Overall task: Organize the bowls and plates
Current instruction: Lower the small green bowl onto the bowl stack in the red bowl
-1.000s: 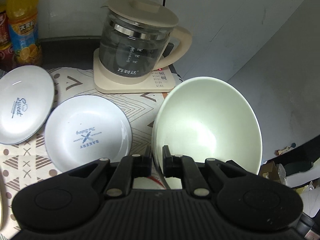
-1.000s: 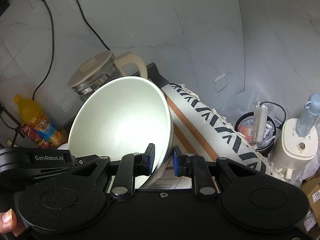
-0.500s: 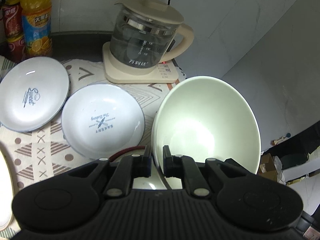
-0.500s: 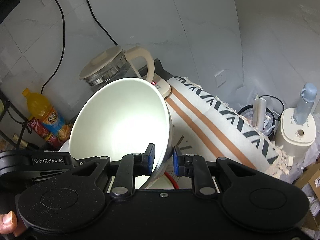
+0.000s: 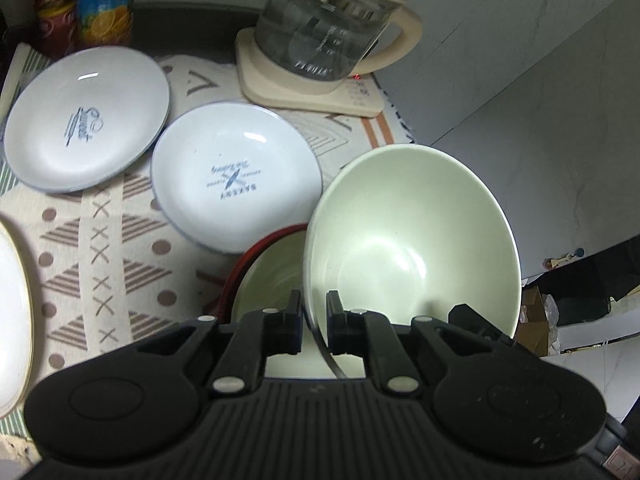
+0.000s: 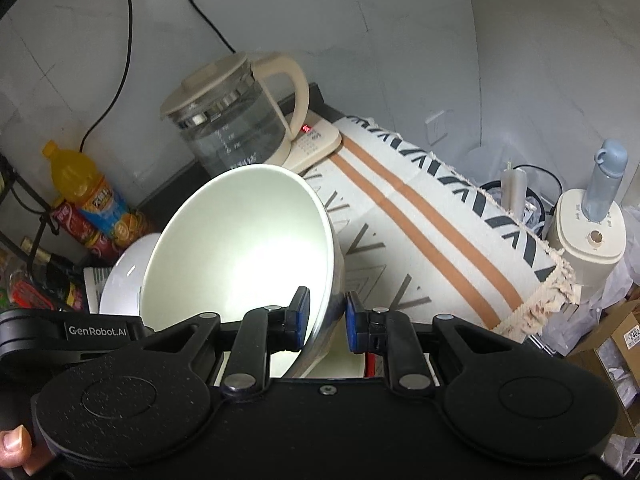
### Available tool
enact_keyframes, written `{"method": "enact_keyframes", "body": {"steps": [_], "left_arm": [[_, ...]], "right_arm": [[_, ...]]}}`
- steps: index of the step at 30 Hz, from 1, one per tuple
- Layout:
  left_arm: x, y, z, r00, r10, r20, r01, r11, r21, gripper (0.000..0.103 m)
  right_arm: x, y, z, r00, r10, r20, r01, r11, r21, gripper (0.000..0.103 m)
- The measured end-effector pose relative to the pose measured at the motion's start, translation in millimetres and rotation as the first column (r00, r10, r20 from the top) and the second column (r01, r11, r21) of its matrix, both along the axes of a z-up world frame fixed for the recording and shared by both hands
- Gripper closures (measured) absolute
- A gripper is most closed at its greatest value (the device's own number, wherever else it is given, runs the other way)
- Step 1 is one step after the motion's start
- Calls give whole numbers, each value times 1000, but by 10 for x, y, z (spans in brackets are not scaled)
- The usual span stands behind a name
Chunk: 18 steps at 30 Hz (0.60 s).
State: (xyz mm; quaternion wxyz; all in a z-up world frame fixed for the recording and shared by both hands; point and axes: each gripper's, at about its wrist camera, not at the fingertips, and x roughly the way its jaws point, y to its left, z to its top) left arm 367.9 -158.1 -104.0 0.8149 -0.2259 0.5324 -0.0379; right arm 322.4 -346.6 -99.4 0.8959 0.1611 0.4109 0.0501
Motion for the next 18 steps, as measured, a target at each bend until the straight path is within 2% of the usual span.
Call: {"method": "enact_keyframes", "body": {"steps": [12,18], "left_arm": [[-52,21,-150,997,-7,-78,7,1000,4,93],[-59,-5,-269,992,-18,-128,17,1000,-8,92]], "right_arm": [[16,32,-114,996,50,-75,-51,998,-20,84],[72,-52,-218,994,15,-111,-12,999,30,86]]}}
